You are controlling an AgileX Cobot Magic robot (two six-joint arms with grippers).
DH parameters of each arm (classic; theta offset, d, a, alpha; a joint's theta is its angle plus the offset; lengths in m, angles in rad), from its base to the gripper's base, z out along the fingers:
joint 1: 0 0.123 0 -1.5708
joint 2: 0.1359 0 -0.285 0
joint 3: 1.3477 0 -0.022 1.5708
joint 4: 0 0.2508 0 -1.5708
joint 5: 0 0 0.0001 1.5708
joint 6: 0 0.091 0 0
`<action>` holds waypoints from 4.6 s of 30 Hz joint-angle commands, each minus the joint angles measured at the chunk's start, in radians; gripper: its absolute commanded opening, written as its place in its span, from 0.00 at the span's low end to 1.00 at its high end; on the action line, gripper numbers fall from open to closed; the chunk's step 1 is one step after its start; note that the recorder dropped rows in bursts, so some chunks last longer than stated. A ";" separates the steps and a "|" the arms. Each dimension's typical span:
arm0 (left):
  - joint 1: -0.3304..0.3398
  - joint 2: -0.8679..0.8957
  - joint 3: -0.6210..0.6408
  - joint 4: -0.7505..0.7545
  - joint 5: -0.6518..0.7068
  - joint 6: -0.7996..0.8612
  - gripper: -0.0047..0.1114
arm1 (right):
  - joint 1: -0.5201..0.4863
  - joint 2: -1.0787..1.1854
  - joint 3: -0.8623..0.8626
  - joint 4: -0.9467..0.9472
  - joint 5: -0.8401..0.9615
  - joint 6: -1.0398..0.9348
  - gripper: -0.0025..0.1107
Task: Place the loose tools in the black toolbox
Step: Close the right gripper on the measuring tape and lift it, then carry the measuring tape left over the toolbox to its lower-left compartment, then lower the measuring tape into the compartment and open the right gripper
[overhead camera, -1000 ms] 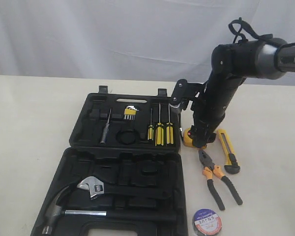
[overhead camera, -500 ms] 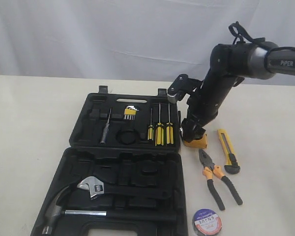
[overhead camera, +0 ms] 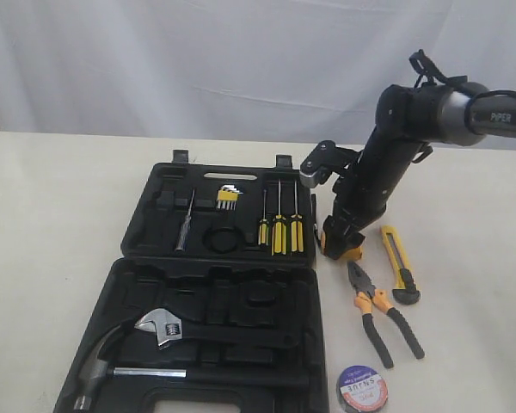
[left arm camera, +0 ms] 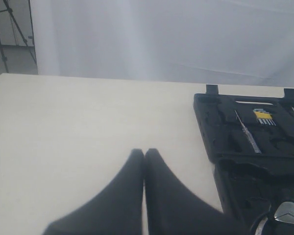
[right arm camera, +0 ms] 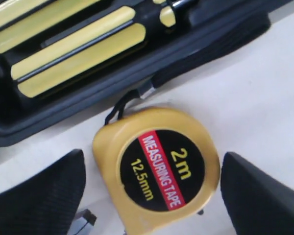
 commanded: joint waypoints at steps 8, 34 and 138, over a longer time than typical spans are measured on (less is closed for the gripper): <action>-0.002 -0.003 0.002 -0.002 -0.001 0.000 0.04 | -0.007 0.017 -0.004 -0.006 0.001 -0.023 0.66; -0.002 -0.003 0.002 -0.002 -0.001 0.000 0.04 | -0.007 -0.050 -0.004 -0.049 -0.022 -0.022 0.02; -0.002 -0.003 0.002 -0.006 -0.001 0.000 0.04 | 0.612 0.076 -0.192 -0.135 -0.092 0.329 0.61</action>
